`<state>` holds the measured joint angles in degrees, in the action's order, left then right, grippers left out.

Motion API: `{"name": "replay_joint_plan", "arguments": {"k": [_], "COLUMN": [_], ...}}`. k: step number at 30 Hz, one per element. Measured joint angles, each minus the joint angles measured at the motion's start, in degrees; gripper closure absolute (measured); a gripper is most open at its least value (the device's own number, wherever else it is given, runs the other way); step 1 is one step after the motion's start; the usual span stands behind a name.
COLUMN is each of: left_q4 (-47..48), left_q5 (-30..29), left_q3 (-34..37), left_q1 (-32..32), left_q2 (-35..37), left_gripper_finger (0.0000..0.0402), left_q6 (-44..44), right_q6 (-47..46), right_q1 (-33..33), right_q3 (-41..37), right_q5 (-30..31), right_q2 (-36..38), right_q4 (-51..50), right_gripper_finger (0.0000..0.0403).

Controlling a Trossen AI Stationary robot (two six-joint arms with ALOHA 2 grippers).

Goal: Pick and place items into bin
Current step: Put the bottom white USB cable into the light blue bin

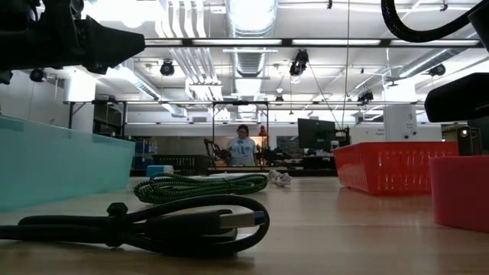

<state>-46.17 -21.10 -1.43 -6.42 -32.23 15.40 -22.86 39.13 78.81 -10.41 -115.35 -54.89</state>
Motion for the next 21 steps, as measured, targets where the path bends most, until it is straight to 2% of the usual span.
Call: {"name": "replay_joint_plan", "arguments": {"k": [7,13,21], "left_q4": [0.0,0.0,0.0], "left_q5": [0.0,0.0,0.0], "left_q3": [0.0,0.0,0.0], "left_q1": [0.0,0.0,0.0], "left_q2": [0.0,0.0,0.0], "left_gripper_finger": [0.0205,0.0205,0.0205], "left_q6": [0.0,0.0,0.0], "right_q6": [0.0,0.3,0.4], "right_q1": [0.0,0.0,0.0], "right_q3": [0.0,0.0,1.2], "right_q5": [0.0,0.0,-0.1], "right_q2": [0.0,0.1,0.5], "right_q4": [0.0,-0.7,-7.3], "right_gripper_finger": [0.0387,0.0388,0.0389]}}
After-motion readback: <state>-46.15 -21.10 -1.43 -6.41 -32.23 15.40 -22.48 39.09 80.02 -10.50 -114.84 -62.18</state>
